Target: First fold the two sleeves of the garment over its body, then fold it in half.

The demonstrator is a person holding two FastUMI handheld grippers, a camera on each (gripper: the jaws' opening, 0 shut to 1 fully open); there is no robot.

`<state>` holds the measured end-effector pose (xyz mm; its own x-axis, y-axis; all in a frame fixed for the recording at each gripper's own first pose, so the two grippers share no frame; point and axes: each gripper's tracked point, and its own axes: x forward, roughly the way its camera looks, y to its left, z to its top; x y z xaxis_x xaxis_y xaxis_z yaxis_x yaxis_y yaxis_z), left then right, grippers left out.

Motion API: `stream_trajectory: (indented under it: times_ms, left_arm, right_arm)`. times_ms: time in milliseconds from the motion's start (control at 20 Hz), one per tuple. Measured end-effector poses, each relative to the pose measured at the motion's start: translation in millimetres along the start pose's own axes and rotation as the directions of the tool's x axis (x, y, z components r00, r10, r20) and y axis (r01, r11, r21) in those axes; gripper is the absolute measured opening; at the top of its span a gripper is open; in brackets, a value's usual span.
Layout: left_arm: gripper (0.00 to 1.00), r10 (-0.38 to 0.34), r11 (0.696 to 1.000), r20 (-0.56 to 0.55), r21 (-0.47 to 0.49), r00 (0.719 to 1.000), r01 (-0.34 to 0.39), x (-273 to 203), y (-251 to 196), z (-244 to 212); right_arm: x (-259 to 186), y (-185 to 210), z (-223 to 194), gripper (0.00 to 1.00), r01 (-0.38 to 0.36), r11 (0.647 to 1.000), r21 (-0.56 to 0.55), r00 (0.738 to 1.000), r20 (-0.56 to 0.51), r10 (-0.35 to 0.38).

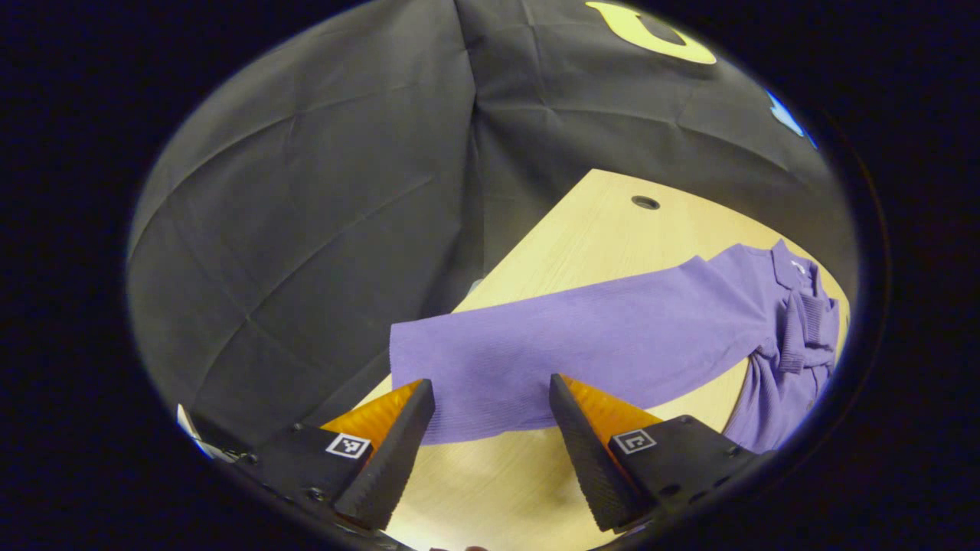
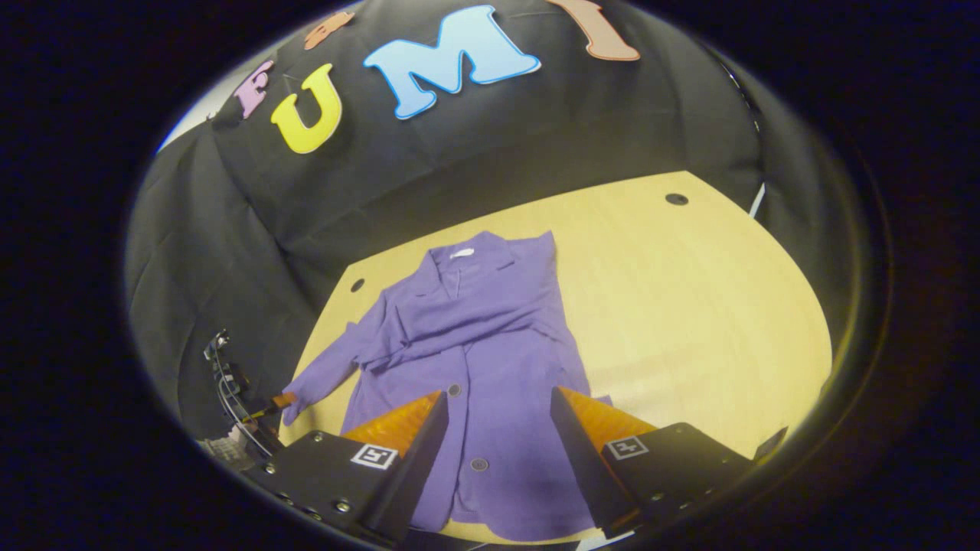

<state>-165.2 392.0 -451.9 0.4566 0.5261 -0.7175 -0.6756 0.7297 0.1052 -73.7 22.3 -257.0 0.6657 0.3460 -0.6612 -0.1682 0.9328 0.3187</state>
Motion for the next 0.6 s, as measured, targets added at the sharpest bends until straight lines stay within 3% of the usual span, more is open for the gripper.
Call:
stream_trajectory:
  times_ms: [250,400,600]
  left_arm:
    - [0.99,0.033,0.999,-0.110,-0.032,0.993,-0.037,12.6,7.1,-32.9]
    - [1.00,0.017,0.999,-0.098,-0.042,0.995,-0.021,14.1,-1.6,-28.7]
    - [0.90,0.009,0.997,-0.098,-0.079,0.995,-0.017,17.0,-5.0,-28.3]
  right_arm:
    - [-3.0,1.2,-11.9,0.83,-0.004,1.000,0.009,1.000,-0.029,0.005]
    - [-4.8,3.1,-8.0,0.83,-0.011,1.000,0.012,1.000,-0.025,0.011]
    - [-2.7,1.9,-8.2,0.83,-0.012,0.999,0.031,0.999,-0.029,0.013]
